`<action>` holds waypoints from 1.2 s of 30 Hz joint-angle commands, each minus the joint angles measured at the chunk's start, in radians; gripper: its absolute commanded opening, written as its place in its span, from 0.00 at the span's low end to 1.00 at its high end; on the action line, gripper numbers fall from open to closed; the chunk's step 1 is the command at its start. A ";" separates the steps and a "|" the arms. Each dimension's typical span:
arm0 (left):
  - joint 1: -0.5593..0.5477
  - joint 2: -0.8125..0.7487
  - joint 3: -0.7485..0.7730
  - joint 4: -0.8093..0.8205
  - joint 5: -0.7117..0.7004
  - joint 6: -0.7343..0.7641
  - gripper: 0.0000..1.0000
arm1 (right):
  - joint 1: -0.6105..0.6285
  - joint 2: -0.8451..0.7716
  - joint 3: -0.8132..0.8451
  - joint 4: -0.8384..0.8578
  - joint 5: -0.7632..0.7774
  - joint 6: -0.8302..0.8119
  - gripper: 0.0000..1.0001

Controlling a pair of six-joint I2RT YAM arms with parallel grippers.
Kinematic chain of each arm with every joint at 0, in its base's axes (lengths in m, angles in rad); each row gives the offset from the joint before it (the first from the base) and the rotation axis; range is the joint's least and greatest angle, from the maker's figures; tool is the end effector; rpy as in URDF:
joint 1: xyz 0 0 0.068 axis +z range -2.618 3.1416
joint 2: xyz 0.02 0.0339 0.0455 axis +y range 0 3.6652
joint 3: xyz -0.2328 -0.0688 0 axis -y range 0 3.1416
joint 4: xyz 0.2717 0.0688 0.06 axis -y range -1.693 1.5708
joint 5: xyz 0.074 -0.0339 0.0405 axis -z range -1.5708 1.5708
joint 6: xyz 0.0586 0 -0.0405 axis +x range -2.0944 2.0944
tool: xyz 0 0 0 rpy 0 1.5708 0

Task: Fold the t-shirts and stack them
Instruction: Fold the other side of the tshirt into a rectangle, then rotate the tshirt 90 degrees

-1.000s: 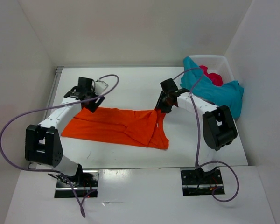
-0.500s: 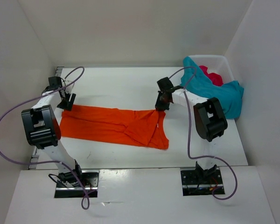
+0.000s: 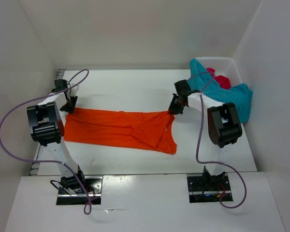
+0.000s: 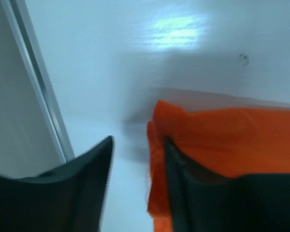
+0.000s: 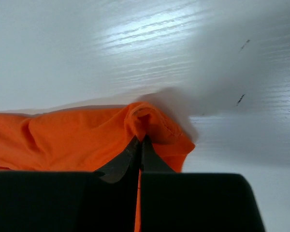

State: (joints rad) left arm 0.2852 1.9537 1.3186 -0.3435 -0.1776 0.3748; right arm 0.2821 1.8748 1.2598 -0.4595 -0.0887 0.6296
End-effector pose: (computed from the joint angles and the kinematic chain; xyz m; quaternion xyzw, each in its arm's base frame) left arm 0.4143 0.1323 0.1073 0.0168 0.9529 0.1744 0.2475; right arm 0.3916 0.1189 0.1115 0.1567 0.9557 0.1466 0.2014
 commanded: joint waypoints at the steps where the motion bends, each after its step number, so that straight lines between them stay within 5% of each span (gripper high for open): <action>1: -0.014 0.031 -0.002 0.024 -0.023 -0.031 0.48 | -0.033 -0.006 -0.027 0.056 -0.046 -0.004 0.00; 3: -0.014 0.042 -0.002 0.024 -0.036 -0.040 0.31 | -0.049 -0.006 -0.036 0.082 -0.046 -0.004 0.00; 5: -0.003 0.042 -0.002 0.024 -0.036 -0.050 0.26 | -0.076 -0.006 -0.027 0.093 -0.036 -0.027 0.00; 8: 0.009 0.007 -0.002 0.024 -0.017 -0.050 0.26 | -0.077 0.004 0.027 0.084 -0.045 -0.068 0.24; 10: 0.009 -0.021 -0.002 -0.003 0.004 -0.050 0.33 | -0.077 0.004 0.062 0.050 -0.063 -0.105 0.33; 11: 0.009 -0.059 -0.002 -0.018 0.032 -0.050 0.52 | -0.077 0.004 0.073 0.036 -0.063 -0.119 0.41; 15: 0.009 -0.145 -0.002 -0.048 0.067 -0.050 0.74 | -0.046 -0.101 0.070 -0.076 -0.014 -0.124 0.50; 24: 0.009 -0.061 0.027 -0.012 0.089 -0.031 0.80 | 0.037 -0.463 -0.342 -0.234 0.018 0.145 0.60; 28: 0.009 -0.015 0.042 -0.012 0.078 -0.031 0.80 | 0.104 -0.499 -0.416 -0.243 -0.026 0.214 0.60; 32: 0.009 0.010 0.033 0.030 0.069 -0.011 0.80 | 0.132 -0.485 -0.499 -0.217 -0.081 0.236 0.75; 36: 0.009 0.040 0.007 0.049 0.050 -0.011 0.77 | 0.132 -0.428 -0.549 -0.162 -0.109 0.236 0.73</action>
State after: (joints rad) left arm 0.2947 1.9598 1.3304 -0.3298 -0.1219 0.3450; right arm 0.4091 1.4185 0.7406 -0.6674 -0.1619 0.8341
